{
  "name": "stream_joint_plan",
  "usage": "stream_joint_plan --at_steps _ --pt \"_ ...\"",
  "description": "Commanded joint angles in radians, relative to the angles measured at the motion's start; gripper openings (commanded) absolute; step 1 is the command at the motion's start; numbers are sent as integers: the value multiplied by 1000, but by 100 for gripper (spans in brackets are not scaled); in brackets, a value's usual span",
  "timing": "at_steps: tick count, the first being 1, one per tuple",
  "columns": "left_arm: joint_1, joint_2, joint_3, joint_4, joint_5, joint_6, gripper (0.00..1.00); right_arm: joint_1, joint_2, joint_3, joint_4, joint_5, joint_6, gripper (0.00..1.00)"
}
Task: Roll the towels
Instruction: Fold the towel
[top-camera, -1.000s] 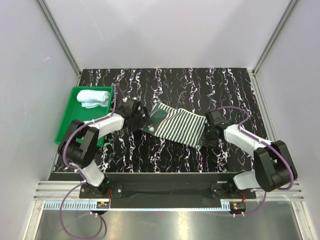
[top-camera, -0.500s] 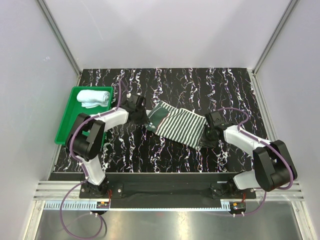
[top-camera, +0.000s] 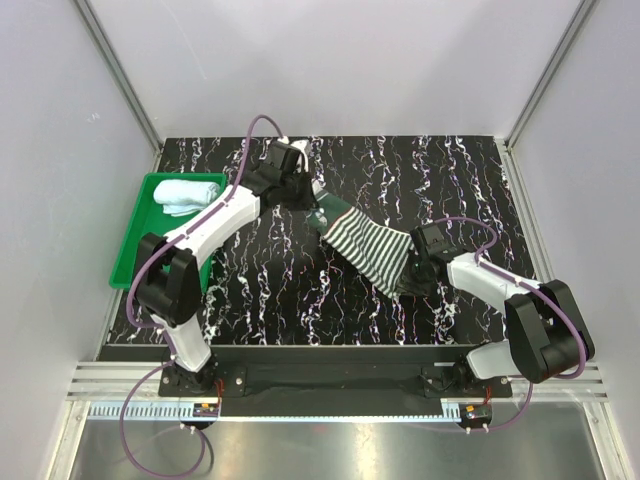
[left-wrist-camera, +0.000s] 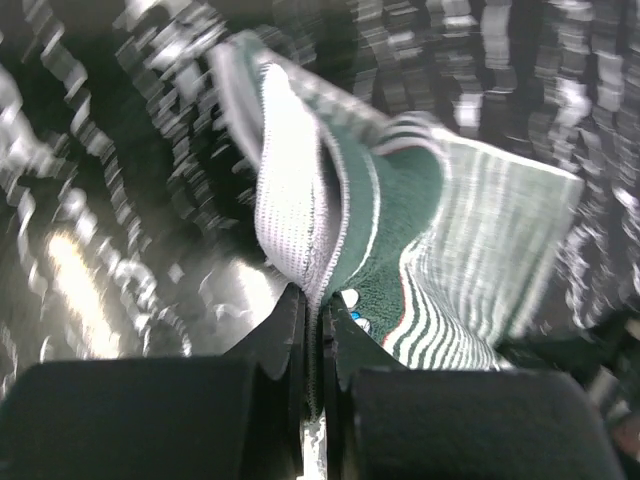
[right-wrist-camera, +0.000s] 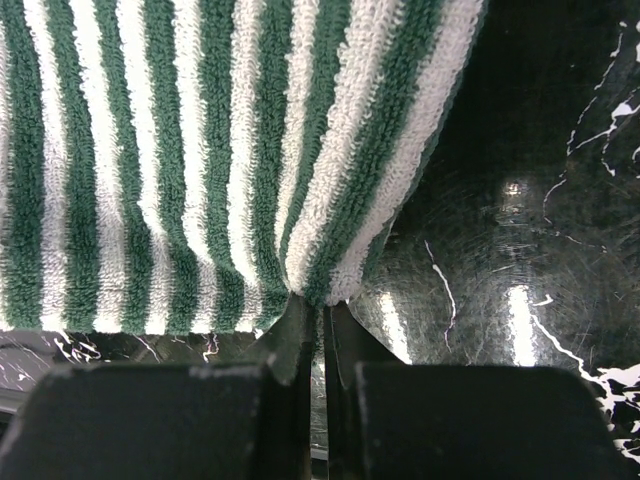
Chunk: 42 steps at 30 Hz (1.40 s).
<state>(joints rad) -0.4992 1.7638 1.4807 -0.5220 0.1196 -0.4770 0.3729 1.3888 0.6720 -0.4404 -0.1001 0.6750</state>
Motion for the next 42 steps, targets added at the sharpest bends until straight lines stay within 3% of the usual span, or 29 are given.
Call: stream_joint_plan --at_steps 1,2,6,8,10,11,14,22,24,26,28,42 --pt "-1 -26 5 123 223 178 0 0 -2 -20 -21 3 -2 0" --pt "-7 -35 -13 205 317 211 0 1 -1 -20 -21 7 1 0" --pt "-13 -50 15 214 368 241 3 0 7 -22 -20 2 1 0" --pt "-12 -56 53 174 242 235 17 0 9 -20 -20 0 0 0" --pt "-9 -55 137 50 134 227 17 -2 10 -18 -23 -3 0 0" --pt "-6 -56 157 -25 41 218 26 0 9 -20 -23 -3 1 0" --pt "19 -69 164 -91 -47 180 32 -2 12 -20 -20 -4 0 0" --pt "65 -99 -71 -69 -12 152 37 0 21 -25 -12 -13 -3 0" --pt "65 -90 -101 -55 -18 137 42 0 21 -25 -11 -15 -3 0" --pt "65 -98 -167 -17 -15 118 55 0 15 -28 -9 -20 -3 0" --pt "65 -107 -207 13 -3 81 60 0 19 -32 -3 -21 -3 0" --pt "44 -96 -401 135 -60 11 56 0 44 -32 6 -36 -8 0"
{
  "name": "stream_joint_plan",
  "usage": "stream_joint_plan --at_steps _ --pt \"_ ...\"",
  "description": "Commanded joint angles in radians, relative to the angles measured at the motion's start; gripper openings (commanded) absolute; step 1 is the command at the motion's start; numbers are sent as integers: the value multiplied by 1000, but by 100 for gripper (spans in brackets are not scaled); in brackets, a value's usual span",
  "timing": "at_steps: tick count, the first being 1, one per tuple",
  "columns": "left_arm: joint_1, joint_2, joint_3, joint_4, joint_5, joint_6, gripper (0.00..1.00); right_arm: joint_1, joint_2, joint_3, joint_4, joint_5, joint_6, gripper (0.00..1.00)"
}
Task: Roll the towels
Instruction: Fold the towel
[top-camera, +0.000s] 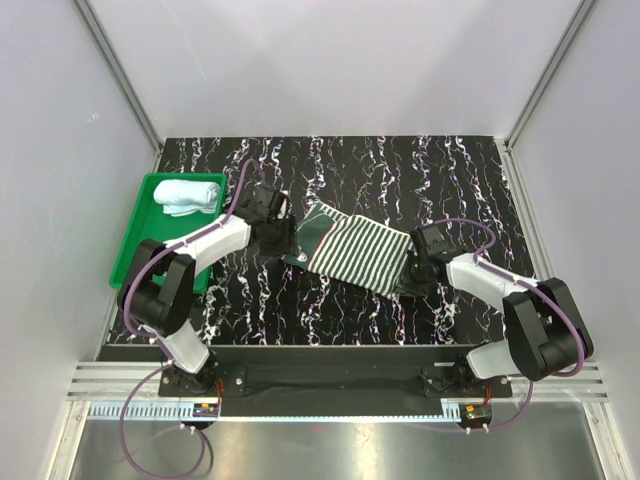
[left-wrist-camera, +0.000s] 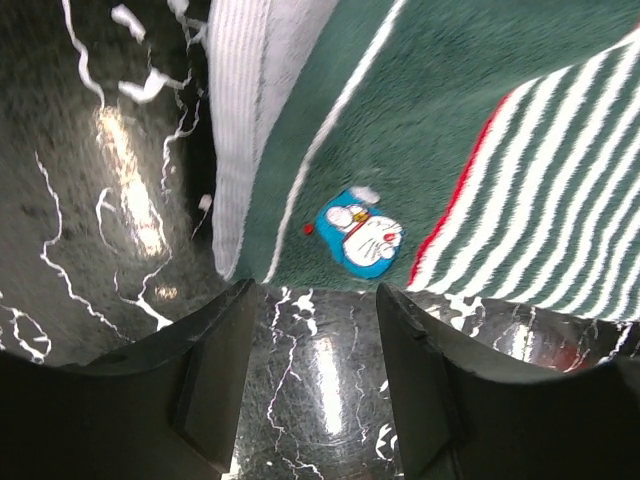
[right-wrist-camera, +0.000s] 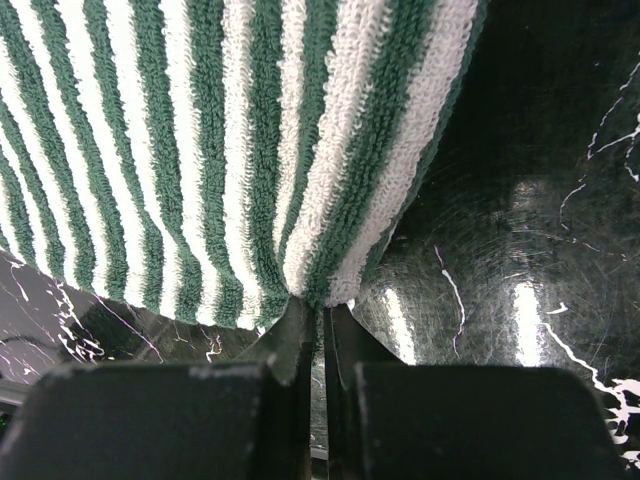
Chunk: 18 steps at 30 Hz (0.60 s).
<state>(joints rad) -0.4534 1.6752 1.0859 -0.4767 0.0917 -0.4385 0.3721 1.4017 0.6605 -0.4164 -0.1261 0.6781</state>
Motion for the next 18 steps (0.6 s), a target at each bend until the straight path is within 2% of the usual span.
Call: stream_joint_plan --at_steps 1,11,18 --pt "-2 -5 0 96 -36 -32 56 4 31 -21 -16 -12 -11 0" --pt "-1 153 121 0 -167 -63 51 4 33 -21 -18 -15 -11 0" --pt "-5 124 83 -26 -247 -68 54 2 46 -18 -16 -10 -12 0"
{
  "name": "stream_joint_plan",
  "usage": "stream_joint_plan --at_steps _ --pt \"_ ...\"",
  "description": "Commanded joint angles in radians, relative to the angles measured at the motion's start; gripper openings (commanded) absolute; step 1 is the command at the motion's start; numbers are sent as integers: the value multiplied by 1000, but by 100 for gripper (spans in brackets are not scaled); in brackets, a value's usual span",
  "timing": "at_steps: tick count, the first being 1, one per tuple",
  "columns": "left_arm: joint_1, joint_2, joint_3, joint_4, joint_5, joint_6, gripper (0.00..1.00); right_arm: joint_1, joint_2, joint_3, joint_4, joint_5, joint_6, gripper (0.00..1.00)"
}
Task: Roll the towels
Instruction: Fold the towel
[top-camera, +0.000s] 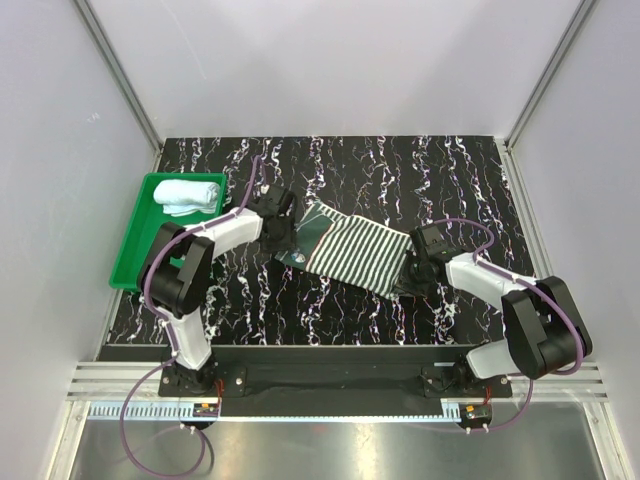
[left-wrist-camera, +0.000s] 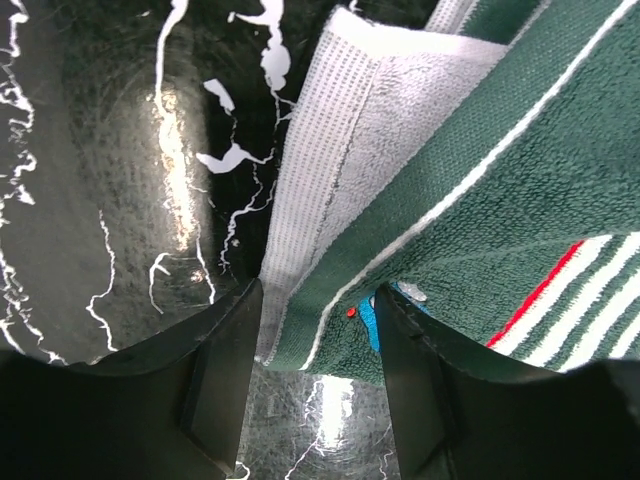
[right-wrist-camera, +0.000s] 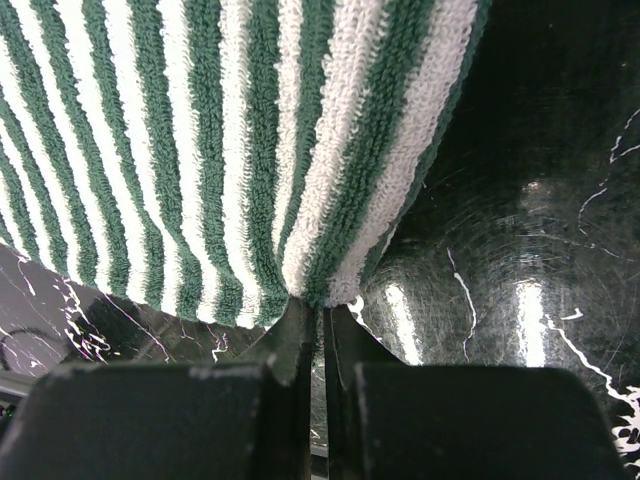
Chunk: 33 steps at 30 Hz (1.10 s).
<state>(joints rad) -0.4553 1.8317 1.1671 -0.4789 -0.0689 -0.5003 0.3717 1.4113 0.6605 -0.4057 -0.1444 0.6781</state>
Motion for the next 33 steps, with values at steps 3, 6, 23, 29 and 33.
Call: stream_joint_plan --at_steps 3,6,23,29,33 --pt "-6 -54 -14 -20 -103 -1 50 3 38 -19 -25 14 -11 0" --pt "-13 -69 -17 -17 -100 2 31 3 44 -18 -24 16 -12 0" --pt "-45 -140 156 -72 32 103 0 3 55 -36 -4 22 6 0" --pt "-86 -158 442 -83 271 271 0 3 38 -39 -16 46 21 0" --pt "-89 -196 441 44 467 379 0 3 44 -38 -10 45 28 0"
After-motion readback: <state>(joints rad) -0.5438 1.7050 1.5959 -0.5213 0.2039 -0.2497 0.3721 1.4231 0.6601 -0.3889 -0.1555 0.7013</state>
